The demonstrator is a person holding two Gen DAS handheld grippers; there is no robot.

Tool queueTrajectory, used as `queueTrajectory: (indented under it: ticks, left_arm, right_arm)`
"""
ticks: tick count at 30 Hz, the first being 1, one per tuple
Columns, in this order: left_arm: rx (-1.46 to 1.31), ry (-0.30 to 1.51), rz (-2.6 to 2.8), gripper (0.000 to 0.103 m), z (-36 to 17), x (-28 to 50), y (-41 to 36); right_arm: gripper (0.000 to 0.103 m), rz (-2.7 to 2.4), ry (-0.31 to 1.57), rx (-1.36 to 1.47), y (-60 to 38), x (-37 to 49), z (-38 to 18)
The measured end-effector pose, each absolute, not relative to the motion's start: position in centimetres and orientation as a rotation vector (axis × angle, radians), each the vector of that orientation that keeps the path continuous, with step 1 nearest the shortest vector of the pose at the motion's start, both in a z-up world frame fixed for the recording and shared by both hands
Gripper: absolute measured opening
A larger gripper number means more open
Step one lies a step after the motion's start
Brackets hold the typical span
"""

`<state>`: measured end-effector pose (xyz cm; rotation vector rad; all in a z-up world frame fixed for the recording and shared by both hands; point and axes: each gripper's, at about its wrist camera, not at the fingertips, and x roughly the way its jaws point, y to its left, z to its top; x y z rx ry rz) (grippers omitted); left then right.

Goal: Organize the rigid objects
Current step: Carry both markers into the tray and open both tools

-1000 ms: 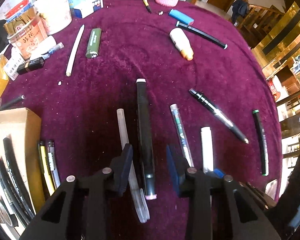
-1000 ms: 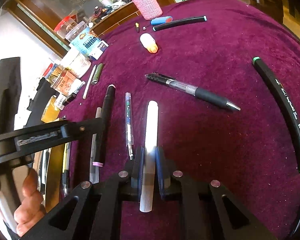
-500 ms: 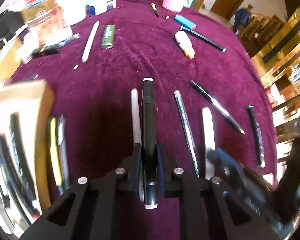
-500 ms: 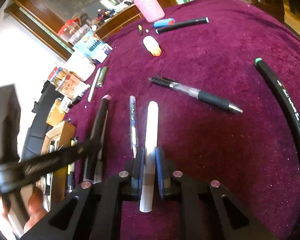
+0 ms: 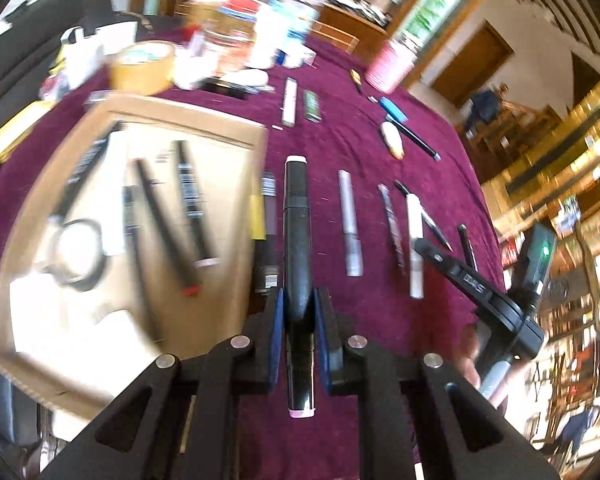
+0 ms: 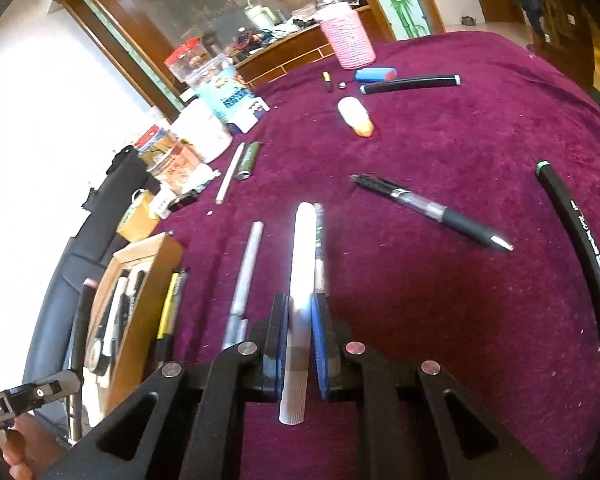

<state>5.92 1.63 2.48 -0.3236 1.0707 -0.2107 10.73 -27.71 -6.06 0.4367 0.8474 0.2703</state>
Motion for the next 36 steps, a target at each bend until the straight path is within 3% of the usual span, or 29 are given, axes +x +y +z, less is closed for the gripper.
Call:
queueTrajectory:
  ticks: [6, 16, 36]
  left_arm:
    - [-0.444, 1.065, -0.108, 0.015, 1.8, 5.0, 7.8]
    - [-0.607, 1.102, -0.066, 0.015, -0.8, 6.5, 11.3]
    - [-0.74, 1.208, 0.03, 0.014, -5.4, 9.9, 11.2]
  right_arm:
    - [0.012, 0.383, 0.871, 0.441, -22.5, 8.5, -4.7]
    - [0.013, 0.558, 0.928, 0.24, -10.5, 8.0, -2.0]
    - [0.013, 0.562, 0.966, 0.151, -5.7, 12.8, -2.9]
